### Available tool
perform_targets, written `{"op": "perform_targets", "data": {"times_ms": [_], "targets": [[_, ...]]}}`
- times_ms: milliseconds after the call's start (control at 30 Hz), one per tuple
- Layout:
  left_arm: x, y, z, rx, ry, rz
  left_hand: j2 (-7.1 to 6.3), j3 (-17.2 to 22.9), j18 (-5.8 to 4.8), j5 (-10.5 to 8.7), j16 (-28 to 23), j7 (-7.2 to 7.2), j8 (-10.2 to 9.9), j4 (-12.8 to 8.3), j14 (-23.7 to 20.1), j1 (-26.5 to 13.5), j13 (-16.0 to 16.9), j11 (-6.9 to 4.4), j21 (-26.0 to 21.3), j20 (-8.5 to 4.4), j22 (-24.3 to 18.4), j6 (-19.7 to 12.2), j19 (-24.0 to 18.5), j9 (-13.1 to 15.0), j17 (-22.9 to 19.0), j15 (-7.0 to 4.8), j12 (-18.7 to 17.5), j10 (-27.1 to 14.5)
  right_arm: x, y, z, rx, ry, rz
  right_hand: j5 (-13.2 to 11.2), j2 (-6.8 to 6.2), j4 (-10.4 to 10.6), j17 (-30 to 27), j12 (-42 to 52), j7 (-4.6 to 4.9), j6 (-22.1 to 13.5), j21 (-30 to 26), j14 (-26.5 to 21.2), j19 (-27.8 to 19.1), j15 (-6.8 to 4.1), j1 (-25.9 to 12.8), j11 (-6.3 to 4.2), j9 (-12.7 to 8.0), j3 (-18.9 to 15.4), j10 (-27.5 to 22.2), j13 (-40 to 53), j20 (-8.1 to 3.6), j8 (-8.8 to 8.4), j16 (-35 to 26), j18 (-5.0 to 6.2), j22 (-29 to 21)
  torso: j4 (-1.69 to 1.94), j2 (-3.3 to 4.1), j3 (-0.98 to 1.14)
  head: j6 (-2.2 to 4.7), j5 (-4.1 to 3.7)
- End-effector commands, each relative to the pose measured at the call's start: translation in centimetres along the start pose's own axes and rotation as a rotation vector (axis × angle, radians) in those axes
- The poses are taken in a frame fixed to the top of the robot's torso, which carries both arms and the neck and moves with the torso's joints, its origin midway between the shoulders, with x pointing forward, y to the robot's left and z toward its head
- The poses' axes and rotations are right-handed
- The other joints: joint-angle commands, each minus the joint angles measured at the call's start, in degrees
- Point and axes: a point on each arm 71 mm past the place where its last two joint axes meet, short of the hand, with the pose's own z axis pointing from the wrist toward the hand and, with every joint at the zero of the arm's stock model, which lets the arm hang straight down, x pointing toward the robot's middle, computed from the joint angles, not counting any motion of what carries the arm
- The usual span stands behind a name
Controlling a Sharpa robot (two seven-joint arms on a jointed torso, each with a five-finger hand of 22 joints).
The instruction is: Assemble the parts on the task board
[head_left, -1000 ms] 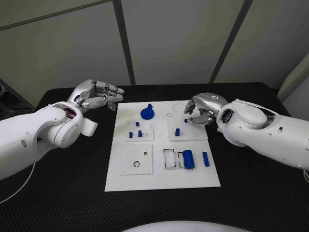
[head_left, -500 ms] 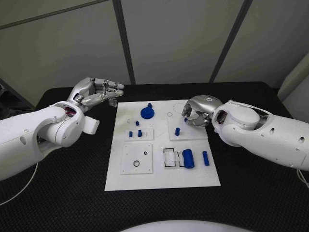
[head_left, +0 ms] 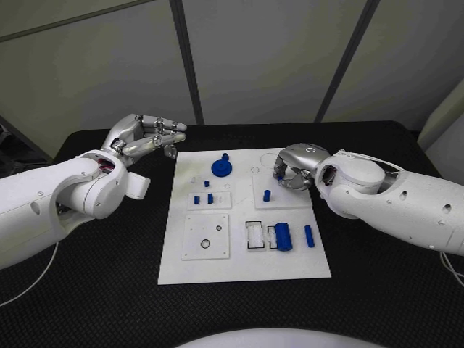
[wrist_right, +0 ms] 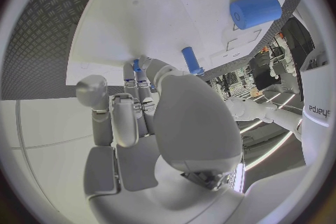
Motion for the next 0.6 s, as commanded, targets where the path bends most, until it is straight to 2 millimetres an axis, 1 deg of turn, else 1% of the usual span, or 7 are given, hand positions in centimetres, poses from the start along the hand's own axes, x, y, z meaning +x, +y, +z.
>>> {"op": "perform_targets", "data": {"times_ms": [33,100,233,300,367,467,600], "targets": [[0.02,-0.22,0.06,0.019,-0.007,-0.005,0.59,-0.4,-0.88,-0.29,-0.3,0.15,0.0,-0.1,-0.3,0.0,0.0,0.03,-0.3,0.03,-0.1,0.3,-0.3,-0.1,-0.1,0.23,0.4,-0.5,0.50,-0.03,0.04,0.011,0.047,-0.025,0.1,0.63,-0.1,4.4,-0.3,-0.06,0.6,0.4,3.8,0.5,-0.40,0.0,-0.01,0.1,0.6,0.6,-0.1,-0.11,0.28,0.4,-0.83,0.4,-0.03,-0.03,0.01,-0.06,-0.14],[0.02,-0.22,0.06,0.019,-0.007,-0.005,0.64,-0.4,-0.88,-0.28,-0.3,0.17,0.0,-0.1,-0.3,0.1,0.0,0.05,-0.4,0.04,-0.1,0.2,-0.2,-0.1,-0.1,0.25,0.4,-0.6,0.53,0.02,0.08,0.013,0.050,-0.030,0.2,0.80,-0.4,4.5,-0.3,-0.12,0.9,0.7,3.9,0.6,-0.47,0.1,-0.10,0.1,0.8,1.0,-0.2,-0.18,0.29,0.4,-0.89,0.7,-0.01,-0.01,-0.01,-0.10,-0.16],[-0.07,-0.20,0.05,0.018,-0.010,-0.004,0.66,-0.4,-0.89,-0.28,-0.3,0.16,0.0,-0.2,-0.3,0.1,0.0,0.06,-0.4,0.04,-0.1,0.2,-0.2,-0.1,-0.1,0.25,0.4,-0.7,0.50,0.11,0.15,0.020,0.042,-0.042,0.0,1.50,-1.1,4.8,-0.4,-0.39,1.9,1.1,3.9,0.9,-0.71,0.4,-0.41,0.2,1.3,2.0,-0.2,-0.38,0.49,0.6,-0.99,1.4,-0.09,-0.04,-0.02,-0.09,-0.28],[-0.10,-0.18,0.06,0.017,-0.012,-0.003,0.66,-0.4,-0.89,-0.28,-0.3,0.16,0.0,-0.2,-0.3,0.1,0.0,0.06,-0.4,0.04,-0.1,0.2,-0.2,-0.1,-0.1,0.25,0.4,-0.7,0.42,0.16,0.17,0.024,0.028,-0.050,-0.9,2.01,-1.6,4.9,-0.4,-0.57,2.5,1.4,3.9,1.0,-0.90,0.7,-0.58,0.3,1.8,2.7,-0.2,-0.53,0.61,0.7,-1.03,1.7,-0.04,-0.09,-0.01,-0.18,-0.33],[-0.13,-0.17,0.06,0.016,-0.013,-0.003,0.66,-0.4,-0.89,-0.28,-0.3,0.17,0.0,-0.2,-0.3,0.1,0.0,0.06,-0.4,0.05,-0.1,0.2,-0.2,-0.1,-0.2,0.25,0.4,-0.7,0.33,0.22,0.16,0.027,0.014,-0.055,-1.2,2.34,-2.0,4.9,-0.5,-0.61,2.9,1.6,4.0,1.2,-1.00,0.8,-0.66,0.3,2.3,3.1,-0.2,-0.67,0.61,0.8,-1.09,2.0,0.00,-0.08,-0.01,-0.16,-0.33],[-0.19,-0.14,0.07,0.015,-0.015,-0.002,0.69,-0.4,-0.89,-0.28,-0.4,0.19,-0.1,-0.2,-0.3,0.1,0.0,0.07,-0.4,0.05,-0.1,0.2,-0.2,-0.1,-0.2,0.26,0.5,-0.7,0.12,0.38,0.10,0.028,-0.018,-0.057,-1.0,2.72,-2.9,5.1,-0.8,-0.65,3.4,2.1,4.0,1.4,-1.10,1.1,-0.78,0.3,3.0,3.6,-0.2,-0.82,0.54,0.9,-1.18,2.6,0.05,-0.10,-0.01,-0.13,-0.33],[-0.30,-0.09,0.07,0.013,-0.018,0.000,0.70,-0.4,-0.89,-0.27,-0.4,0.23,-0.1,-0.2,-0.2,0.1,0.0,0.10,-0.4,0.06,-0.1,0.1,-0.2,-0.1,-0.2,0.26,0.5,-0.9,-0.24,0.63,-0.13,0.024,-0.061,-0.051,-0.6,2.84,-3.7,5.2,-1.1,-0.57,3.4,2.4,4.0,1.5,-1.09,1.4,-0.73,0.2,3.7,3.9,-0.2,-0.89,0.30,1.0,-1.25,3.0,0.03,-0.10,0.02,-0.13,-0.23]]}}
